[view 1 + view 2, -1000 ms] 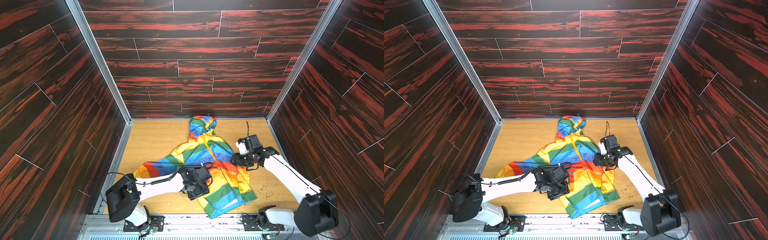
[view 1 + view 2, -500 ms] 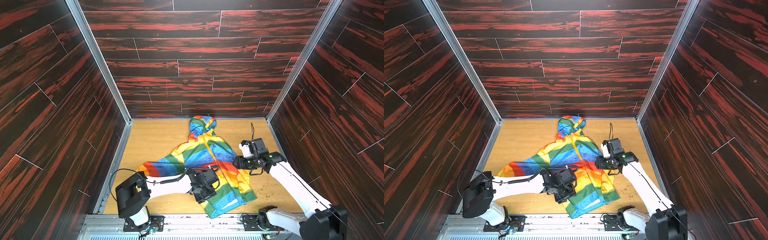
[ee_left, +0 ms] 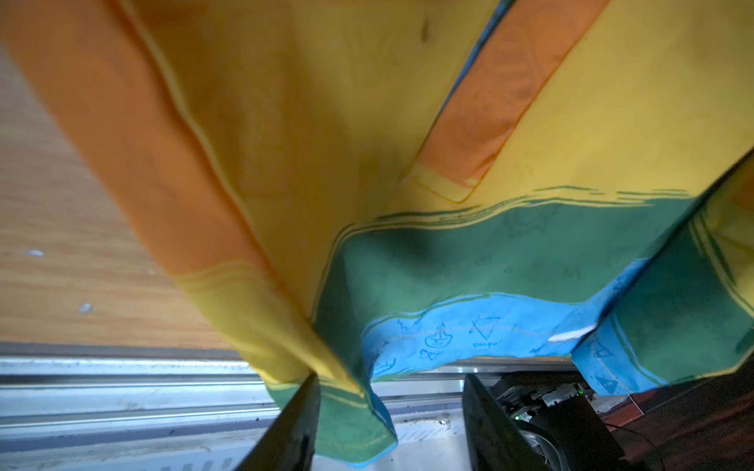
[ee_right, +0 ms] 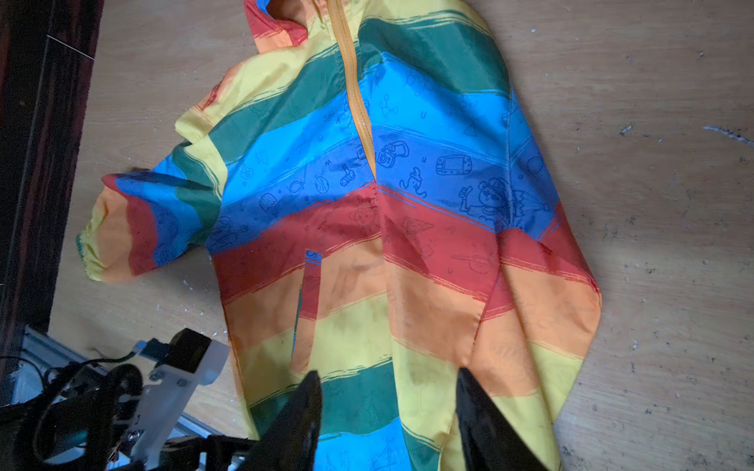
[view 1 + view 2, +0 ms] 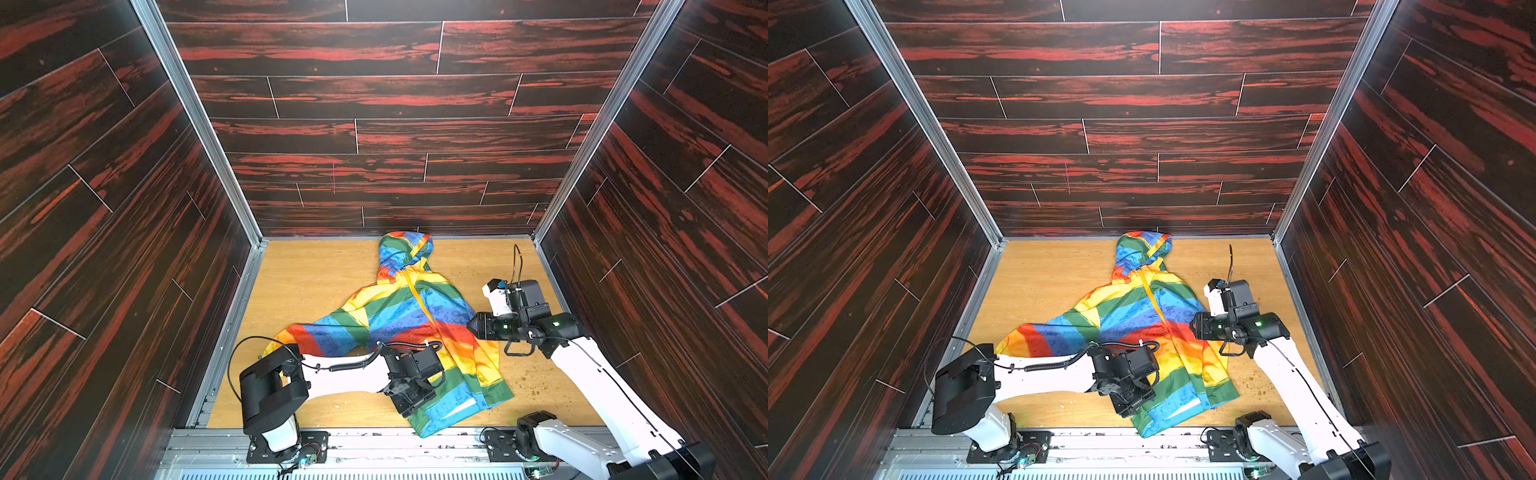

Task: Unzip the jacket
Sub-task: Flatten out the jacket at the center of the board.

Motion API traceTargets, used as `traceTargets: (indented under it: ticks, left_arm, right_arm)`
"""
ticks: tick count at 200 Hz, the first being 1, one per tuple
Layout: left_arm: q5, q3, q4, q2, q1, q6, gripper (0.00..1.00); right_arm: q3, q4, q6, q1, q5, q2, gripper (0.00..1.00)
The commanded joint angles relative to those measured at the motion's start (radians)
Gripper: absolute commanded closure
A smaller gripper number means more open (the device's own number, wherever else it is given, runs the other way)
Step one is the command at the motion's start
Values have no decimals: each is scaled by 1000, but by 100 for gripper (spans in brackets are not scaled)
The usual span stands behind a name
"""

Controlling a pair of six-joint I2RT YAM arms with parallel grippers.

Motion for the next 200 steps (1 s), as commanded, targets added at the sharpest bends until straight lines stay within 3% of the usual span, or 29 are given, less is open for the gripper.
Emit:
traceTargets:
  ticks: [1, 47, 67, 83, 114, 153, 194, 200]
  left_arm:
    - [19, 14, -49, 24, -9, -51, 46]
    - [41, 24, -52, 58, -12, -56, 64]
    - [33, 24, -52, 54, -13, -51, 80]
    - [5, 36, -107, 28, -13, -16, 100]
    - [-165, 50, -203, -130, -14, 88, 100]
    - [-430, -255, -120, -571, -23, -15, 100]
    - [-473, -554, -130, -926, -24, -161, 100]
    - [-471, -570, -148, -949, -25, -166, 91]
  right_arm:
    - [-4, -16, 11, -3, -23, -26, 46]
    - [16, -16, 6, -3, -20, -31, 46]
    - [6, -14, 4, -3, -17, -32, 46]
    - [-2, -13, 3, -3, -18, -32, 46]
    - [-8, -2, 11, -3, -17, -23, 46]
    - [-34, 52, 22, -3, -27, 0, 48]
    - [-58, 83, 39, 0, -78, 72, 49]
    - [-64, 85, 45, 0, -84, 81, 49]
